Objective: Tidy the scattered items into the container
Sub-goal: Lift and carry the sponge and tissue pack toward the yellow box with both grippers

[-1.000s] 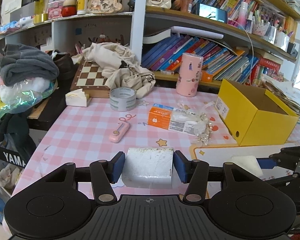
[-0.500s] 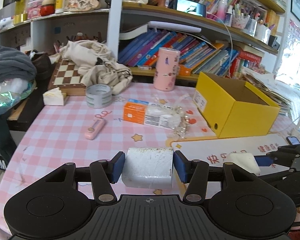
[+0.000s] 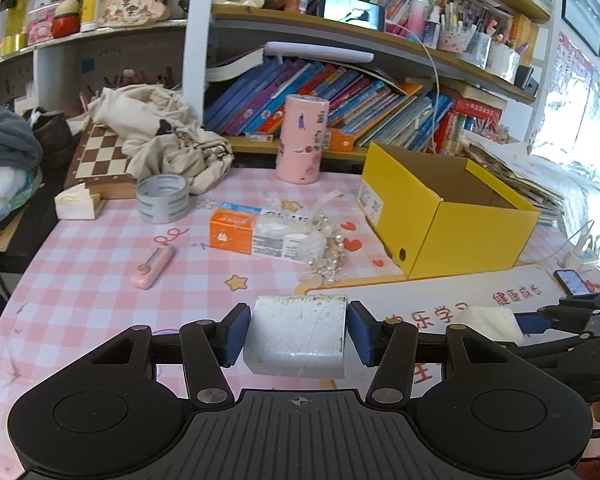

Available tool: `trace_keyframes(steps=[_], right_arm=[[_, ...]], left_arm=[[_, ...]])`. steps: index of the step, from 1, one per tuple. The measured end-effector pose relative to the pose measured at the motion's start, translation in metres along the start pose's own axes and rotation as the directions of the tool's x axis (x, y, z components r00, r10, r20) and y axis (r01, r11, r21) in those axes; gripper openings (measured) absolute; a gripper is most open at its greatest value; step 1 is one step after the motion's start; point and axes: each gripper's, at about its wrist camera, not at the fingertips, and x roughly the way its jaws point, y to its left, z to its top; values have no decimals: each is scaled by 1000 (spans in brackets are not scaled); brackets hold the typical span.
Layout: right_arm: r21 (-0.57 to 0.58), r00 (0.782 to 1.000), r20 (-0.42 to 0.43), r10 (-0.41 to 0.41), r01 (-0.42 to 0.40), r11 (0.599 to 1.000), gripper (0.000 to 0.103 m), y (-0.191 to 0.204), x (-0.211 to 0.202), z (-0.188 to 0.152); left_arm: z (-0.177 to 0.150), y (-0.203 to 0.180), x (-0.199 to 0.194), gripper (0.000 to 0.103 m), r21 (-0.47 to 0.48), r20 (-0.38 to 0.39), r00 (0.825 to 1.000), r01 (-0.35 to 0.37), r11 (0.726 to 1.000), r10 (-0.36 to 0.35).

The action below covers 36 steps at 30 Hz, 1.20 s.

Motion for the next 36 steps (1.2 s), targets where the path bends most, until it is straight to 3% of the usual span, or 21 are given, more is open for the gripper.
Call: trace_keyframes(steps=[36], right_arm=[[142, 995, -50, -90, 96, 985, 47, -91, -3, -20]], left_arm=[[15, -83, 38, 52, 101, -52, 991, 130, 986, -125]])
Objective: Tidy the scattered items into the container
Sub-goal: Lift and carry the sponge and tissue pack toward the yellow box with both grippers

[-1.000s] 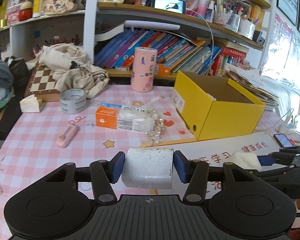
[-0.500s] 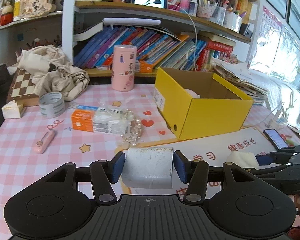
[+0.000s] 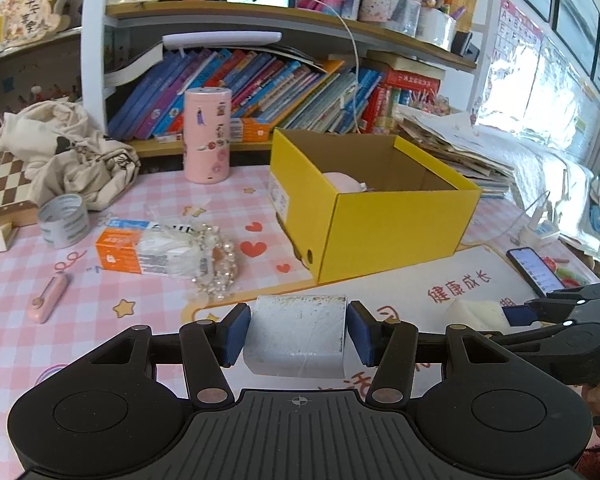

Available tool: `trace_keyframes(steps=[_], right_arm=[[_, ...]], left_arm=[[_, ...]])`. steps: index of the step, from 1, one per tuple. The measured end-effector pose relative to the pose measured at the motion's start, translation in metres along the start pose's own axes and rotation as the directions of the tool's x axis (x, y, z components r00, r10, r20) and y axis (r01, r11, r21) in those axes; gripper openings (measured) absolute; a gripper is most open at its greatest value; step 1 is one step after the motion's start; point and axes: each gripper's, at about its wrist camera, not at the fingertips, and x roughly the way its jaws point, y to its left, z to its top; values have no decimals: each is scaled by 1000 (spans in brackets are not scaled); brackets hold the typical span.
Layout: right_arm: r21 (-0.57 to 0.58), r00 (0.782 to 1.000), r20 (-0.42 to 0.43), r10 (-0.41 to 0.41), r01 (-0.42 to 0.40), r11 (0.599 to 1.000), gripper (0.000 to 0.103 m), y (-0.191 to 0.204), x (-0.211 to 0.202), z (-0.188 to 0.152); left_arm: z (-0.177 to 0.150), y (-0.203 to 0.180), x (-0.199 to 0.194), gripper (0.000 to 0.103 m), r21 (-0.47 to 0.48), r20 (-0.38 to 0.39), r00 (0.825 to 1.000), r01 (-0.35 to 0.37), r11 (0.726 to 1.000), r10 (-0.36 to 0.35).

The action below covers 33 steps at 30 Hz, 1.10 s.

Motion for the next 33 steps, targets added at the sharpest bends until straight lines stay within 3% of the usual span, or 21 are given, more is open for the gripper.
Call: trace_keyframes(steps=[20, 33], right_arm=[[25, 1000, -18, 14, -14, 1000, 47, -30, 4, -3], [26, 999, 39, 10, -11, 1000, 46, -50, -6, 8]], left_arm=[[7, -33, 17, 52, 37, -38, 999, 19, 999, -18], [23, -57, 23, 52, 81, -17, 998, 60, 995, -59]])
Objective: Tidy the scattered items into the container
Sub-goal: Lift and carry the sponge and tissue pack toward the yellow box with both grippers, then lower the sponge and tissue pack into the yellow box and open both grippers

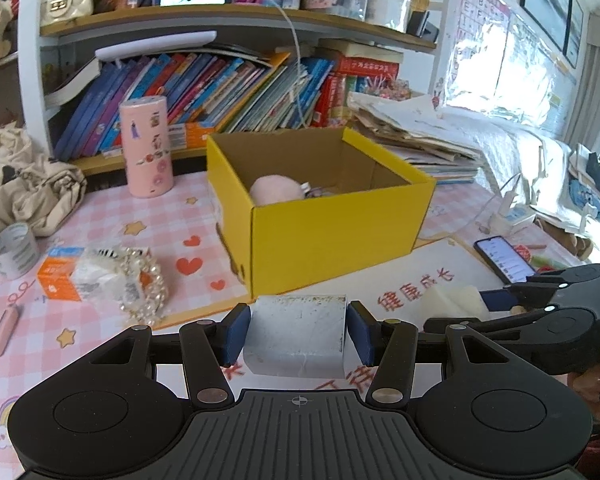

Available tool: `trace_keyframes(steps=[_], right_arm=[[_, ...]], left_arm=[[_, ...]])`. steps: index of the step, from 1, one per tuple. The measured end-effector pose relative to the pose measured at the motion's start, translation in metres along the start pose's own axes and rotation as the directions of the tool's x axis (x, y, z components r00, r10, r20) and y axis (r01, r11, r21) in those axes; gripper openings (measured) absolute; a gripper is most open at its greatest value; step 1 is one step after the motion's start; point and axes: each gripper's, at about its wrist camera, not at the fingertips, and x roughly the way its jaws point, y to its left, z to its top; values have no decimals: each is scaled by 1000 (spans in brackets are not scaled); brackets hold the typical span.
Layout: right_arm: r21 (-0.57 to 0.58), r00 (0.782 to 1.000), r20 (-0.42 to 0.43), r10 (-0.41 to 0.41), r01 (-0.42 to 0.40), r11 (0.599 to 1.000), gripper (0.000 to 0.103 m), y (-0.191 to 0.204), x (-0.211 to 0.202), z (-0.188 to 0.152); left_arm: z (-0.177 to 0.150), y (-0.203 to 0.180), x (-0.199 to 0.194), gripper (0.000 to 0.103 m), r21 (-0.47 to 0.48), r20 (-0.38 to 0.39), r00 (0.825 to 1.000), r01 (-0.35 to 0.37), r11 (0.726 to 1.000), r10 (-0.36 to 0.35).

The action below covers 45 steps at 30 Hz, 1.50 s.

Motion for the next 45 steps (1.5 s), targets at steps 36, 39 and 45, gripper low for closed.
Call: trace_keyframes(steps=[36, 39, 45], right_arm=[[-280, 970, 170, 176, -124, 952, 46, -66, 73, 161], [-294, 973, 110, 203, -163, 942, 46, -68, 93, 165], [-415, 974, 11, 226, -201, 888, 46, -60, 124, 168]], left_arm=[[119, -11, 100, 52, 15, 105, 987, -124, 992, 122], [119, -12, 117, 52, 43, 57, 990, -128, 991, 126], [117, -14, 143, 52, 113, -14, 991, -134, 985, 136]])
